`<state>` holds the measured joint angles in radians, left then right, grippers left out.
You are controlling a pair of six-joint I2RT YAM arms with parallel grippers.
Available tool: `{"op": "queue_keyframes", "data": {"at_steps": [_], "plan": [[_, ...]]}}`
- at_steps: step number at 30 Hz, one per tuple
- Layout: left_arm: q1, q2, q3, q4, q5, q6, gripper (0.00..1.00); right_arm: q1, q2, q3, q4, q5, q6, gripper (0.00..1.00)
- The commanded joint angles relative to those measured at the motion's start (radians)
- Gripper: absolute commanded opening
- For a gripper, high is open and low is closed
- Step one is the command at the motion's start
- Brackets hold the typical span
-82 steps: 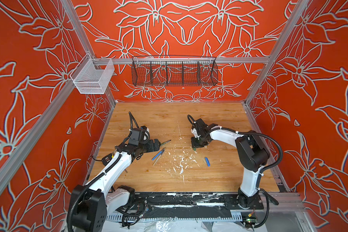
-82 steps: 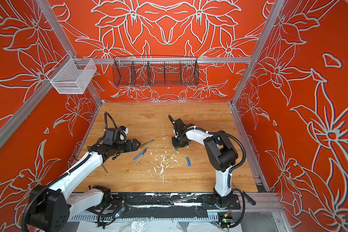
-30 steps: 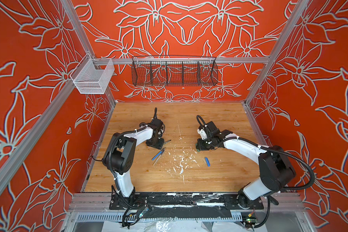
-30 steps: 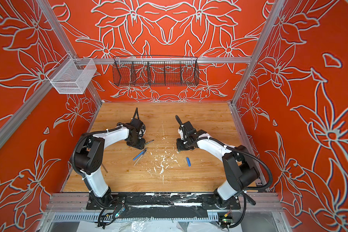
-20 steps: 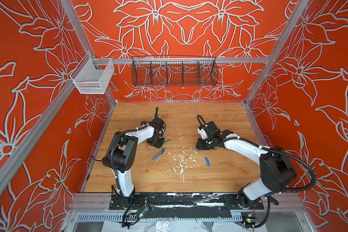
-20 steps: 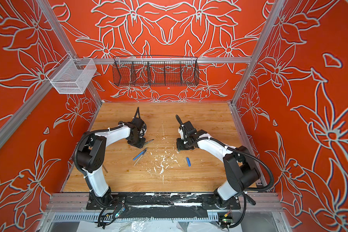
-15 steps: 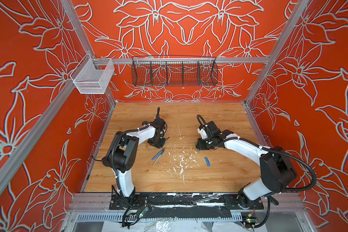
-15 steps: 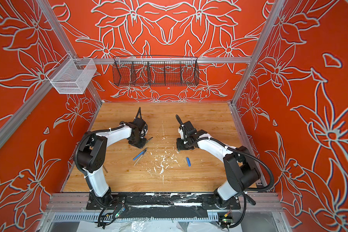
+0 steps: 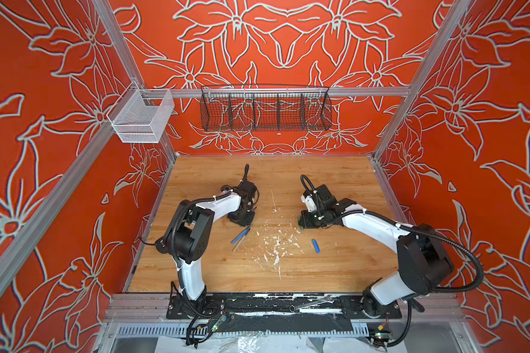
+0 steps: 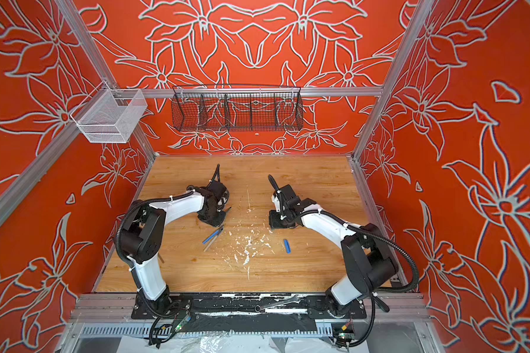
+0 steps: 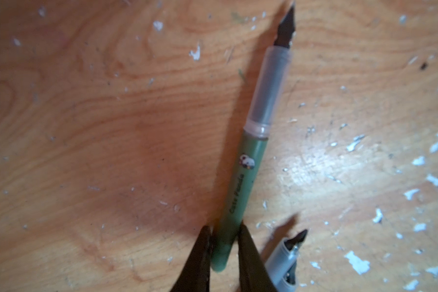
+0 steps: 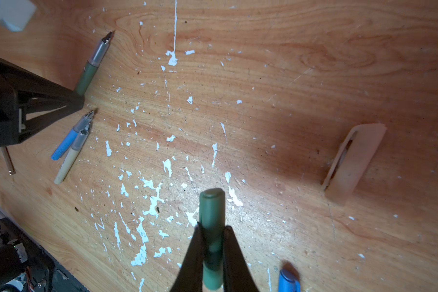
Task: Insert the pens into the pen caps
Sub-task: 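Lower the left gripper onto the green pen while the right holds the cap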
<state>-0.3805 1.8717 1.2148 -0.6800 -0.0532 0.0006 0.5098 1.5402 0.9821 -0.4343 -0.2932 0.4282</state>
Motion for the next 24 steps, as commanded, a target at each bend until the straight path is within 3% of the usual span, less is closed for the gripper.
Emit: {"op": "queue_keyframes", "data": {"at_steps": [1,10,24], "plan": [[-0.014,0.036,-0.034,-0.057,0.001,-0.01,0.23,-0.002,-0.019,-0.006,0.008,-0.006,0.014,0.13],[-0.015,0.052,-0.037,-0.062,-0.03,-0.027,0.26,-0.003,-0.035,-0.017,0.012,0.006,0.018,0.13],[-0.015,0.052,-0.026,-0.058,-0.059,-0.027,0.06,-0.002,-0.038,-0.004,0.032,0.016,0.02,0.13]]}}
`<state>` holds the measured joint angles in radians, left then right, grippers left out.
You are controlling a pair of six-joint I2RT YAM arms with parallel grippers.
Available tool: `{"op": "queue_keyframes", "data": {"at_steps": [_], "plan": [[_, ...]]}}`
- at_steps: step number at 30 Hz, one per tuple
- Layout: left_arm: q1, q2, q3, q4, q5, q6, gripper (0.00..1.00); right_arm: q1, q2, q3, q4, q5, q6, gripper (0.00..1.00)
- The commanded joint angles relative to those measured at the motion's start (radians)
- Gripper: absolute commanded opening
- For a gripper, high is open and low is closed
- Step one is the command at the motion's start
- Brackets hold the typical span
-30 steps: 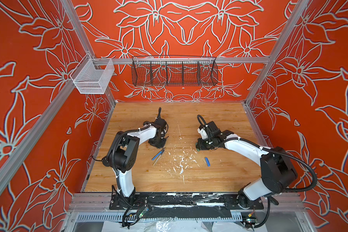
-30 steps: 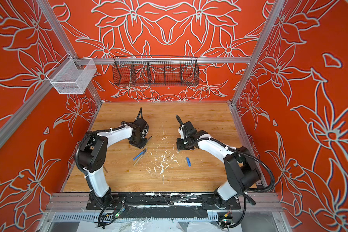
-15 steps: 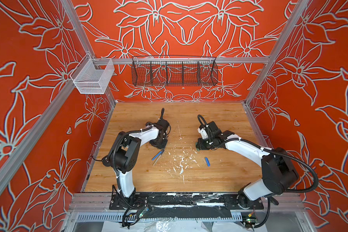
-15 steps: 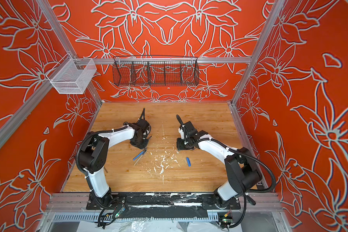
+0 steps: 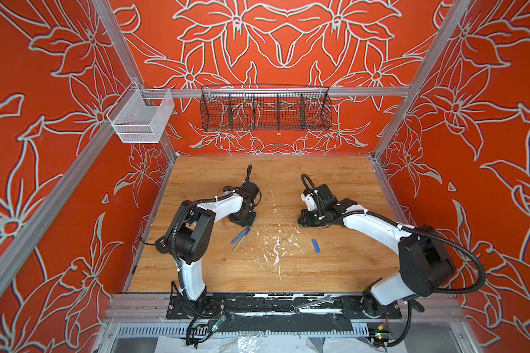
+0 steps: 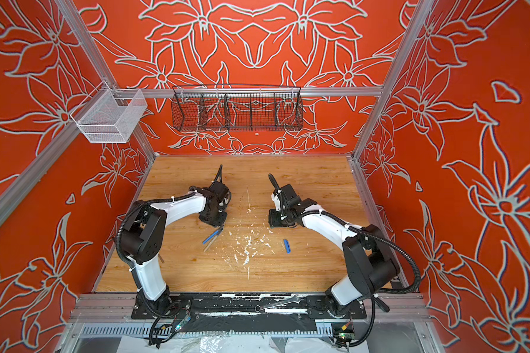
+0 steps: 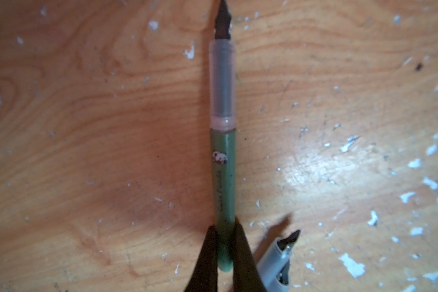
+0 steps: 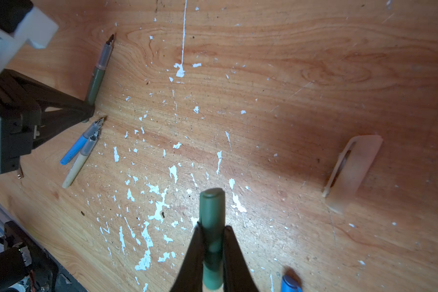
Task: Insert the pens into the pen caps
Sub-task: 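Lower the left gripper onto the green pen while the right holds the cap, then lift the green pen upright with the left gripper while the right raises the cap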
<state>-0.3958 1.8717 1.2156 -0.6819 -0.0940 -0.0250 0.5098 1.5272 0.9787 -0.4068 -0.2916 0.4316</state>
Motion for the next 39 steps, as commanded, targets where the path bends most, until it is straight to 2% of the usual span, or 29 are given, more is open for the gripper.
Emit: {"op": "queue_keyframes", "data": {"at_steps": [1,5,9,17,19,24,27,30,32,34,39], "plan": [[0.0,0.053,-0.028,-0.056,-0.018,-0.001,0.06,-0.002,-0.024,0.001,0.007,0.015,0.016,0.14],[-0.001,0.044,-0.021,-0.053,-0.043,-0.004,0.0,-0.003,-0.021,0.005,0.01,0.019,0.016,0.13],[-0.004,0.006,-0.002,-0.051,-0.062,-0.004,0.0,-0.002,-0.025,0.012,0.01,0.041,0.01,0.14],[-0.061,-0.148,0.078,-0.051,-0.042,0.001,0.0,-0.002,-0.083,0.012,0.072,0.042,0.003,0.13],[-0.081,-0.206,0.071,-0.014,0.002,-0.009,0.0,-0.002,-0.119,-0.005,0.108,0.044,-0.002,0.13],[-0.116,-0.397,-0.012,0.135,0.157,-0.068,0.0,-0.003,-0.233,-0.04,0.157,0.079,-0.029,0.13],[-0.14,-0.523,-0.117,0.266,0.182,-0.108,0.0,-0.003,-0.313,-0.059,0.18,0.102,-0.054,0.13],[-0.177,-0.656,-0.246,0.435,0.261,-0.138,0.0,-0.002,-0.399,-0.087,0.213,0.116,-0.08,0.13],[-0.224,-0.747,-0.345,0.585,0.259,-0.148,0.0,-0.003,-0.467,-0.112,0.247,0.125,-0.092,0.13],[-0.25,-0.805,-0.398,0.663,0.246,-0.157,0.0,-0.002,-0.517,-0.126,0.266,0.127,-0.1,0.13],[-0.291,-0.855,-0.412,0.665,0.207,-0.152,0.0,-0.003,-0.587,-0.146,0.31,0.082,-0.096,0.13]]}}
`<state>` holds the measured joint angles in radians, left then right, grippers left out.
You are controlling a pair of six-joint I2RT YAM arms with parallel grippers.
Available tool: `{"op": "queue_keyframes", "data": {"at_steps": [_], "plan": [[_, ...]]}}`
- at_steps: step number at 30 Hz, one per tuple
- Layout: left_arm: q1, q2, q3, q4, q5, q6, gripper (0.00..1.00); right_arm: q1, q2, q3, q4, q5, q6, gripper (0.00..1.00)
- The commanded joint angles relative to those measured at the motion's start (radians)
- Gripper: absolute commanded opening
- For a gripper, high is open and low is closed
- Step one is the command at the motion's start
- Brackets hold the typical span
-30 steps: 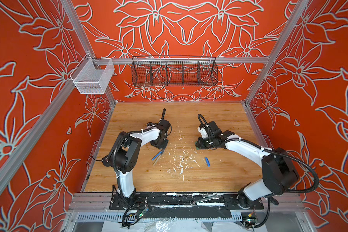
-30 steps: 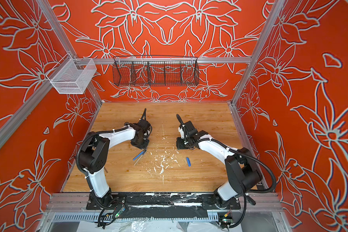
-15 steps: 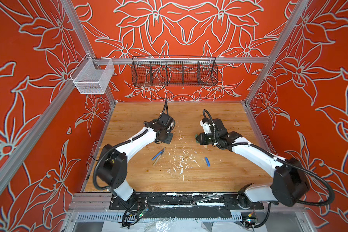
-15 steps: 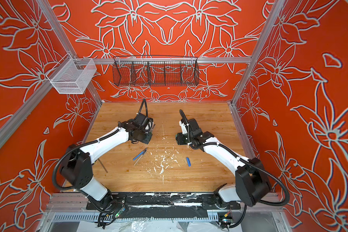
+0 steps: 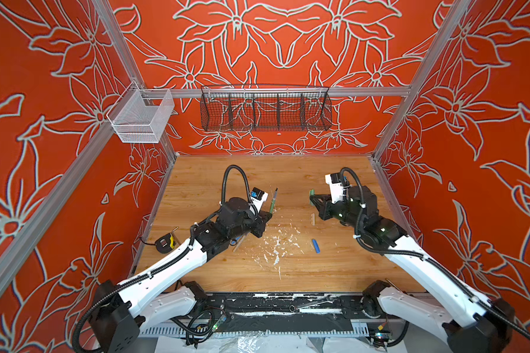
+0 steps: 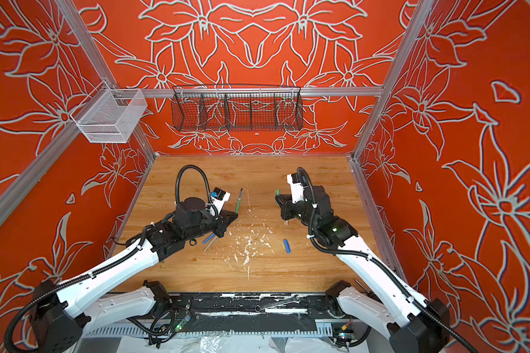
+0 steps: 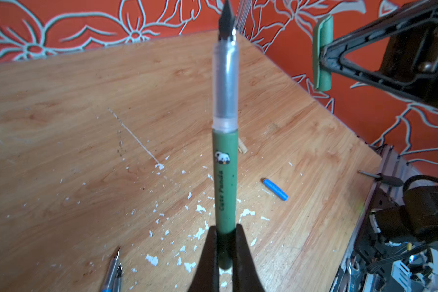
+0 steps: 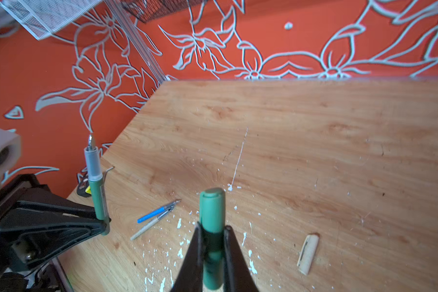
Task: Insert the pens into the pen caps
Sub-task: 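Lift the green pen upright with the left gripper while the right raises the cap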
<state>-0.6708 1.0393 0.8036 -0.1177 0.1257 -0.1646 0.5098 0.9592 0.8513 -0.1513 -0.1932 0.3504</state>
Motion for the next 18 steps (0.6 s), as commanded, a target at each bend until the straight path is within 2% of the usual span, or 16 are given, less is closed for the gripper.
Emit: {"op": "queue_keyframes", "data": {"at_steps": [1,4,11,18], "plan": [[-0.027,-0.027,-0.009,0.106,-0.024,-0.012,0.0,-0.003,-0.024,-0.028,0.075,-0.027,-0.01,0.13],[-0.061,-0.033,-0.037,0.122,-0.073,0.001,0.0,-0.003,-0.031,-0.049,0.125,-0.045,0.008,0.13],[-0.199,-0.04,-0.095,0.198,-0.366,0.074,0.0,0.005,-0.032,-0.042,0.183,-0.086,0.035,0.13],[-0.207,-0.044,-0.117,0.254,-0.414,0.073,0.0,0.045,-0.057,-0.007,0.235,-0.084,-0.01,0.13]]}}
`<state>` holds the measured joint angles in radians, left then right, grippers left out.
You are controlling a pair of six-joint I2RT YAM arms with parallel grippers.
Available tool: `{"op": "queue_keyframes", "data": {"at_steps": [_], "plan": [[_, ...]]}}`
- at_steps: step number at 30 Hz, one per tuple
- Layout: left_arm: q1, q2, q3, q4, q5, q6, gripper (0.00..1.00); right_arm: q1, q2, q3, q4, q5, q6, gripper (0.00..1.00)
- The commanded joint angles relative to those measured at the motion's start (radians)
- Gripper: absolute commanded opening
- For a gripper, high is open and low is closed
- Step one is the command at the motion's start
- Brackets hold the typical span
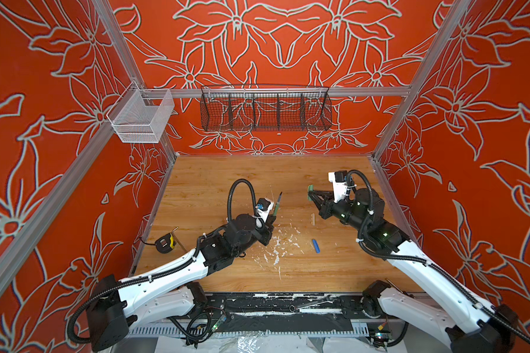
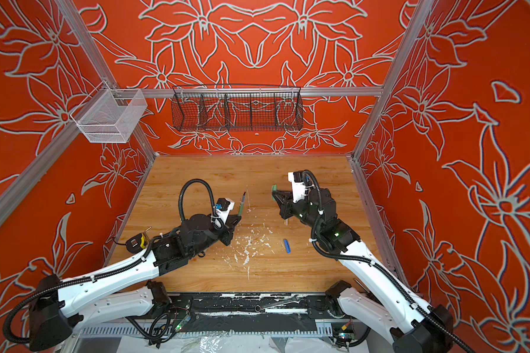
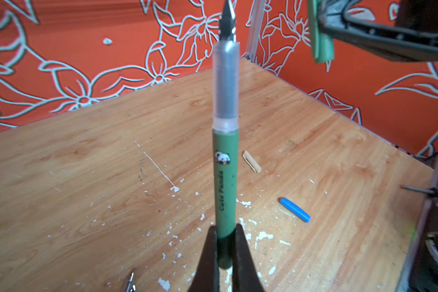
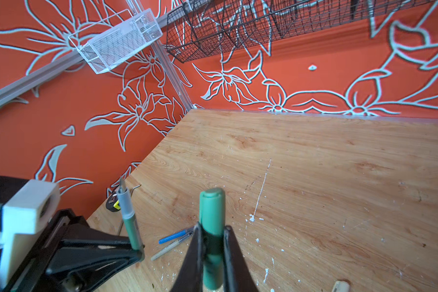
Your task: Insert the pens into the pen caps
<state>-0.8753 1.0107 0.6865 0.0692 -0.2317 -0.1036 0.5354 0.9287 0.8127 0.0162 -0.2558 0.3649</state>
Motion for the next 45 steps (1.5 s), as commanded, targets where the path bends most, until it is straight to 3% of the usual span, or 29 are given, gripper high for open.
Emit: {"op": "queue_keyframes", "data": {"at_steps": [1,10,21,33,45], "plan": [[-0.007,-0.015,-0.001,0.072,-0.059,0.01,0.0,0.024,-0.03,0.025,0.097,-0.02,-0.031,0.13],[-0.071,0.031,-0.028,0.196,-0.24,0.06,0.0,0.055,0.035,0.049,0.247,-0.031,-0.012,0.13],[-0.073,0.062,-0.003,0.205,-0.22,0.046,0.0,0.151,0.068,0.095,0.347,-0.015,-0.047,0.13],[-0.073,0.025,-0.029,0.206,-0.225,0.031,0.0,0.231,0.21,0.194,0.361,0.042,-0.14,0.13],[-0.075,-0.015,-0.057,0.193,-0.24,0.022,0.0,0.232,0.29,0.229,0.407,0.129,-0.058,0.13]]}}
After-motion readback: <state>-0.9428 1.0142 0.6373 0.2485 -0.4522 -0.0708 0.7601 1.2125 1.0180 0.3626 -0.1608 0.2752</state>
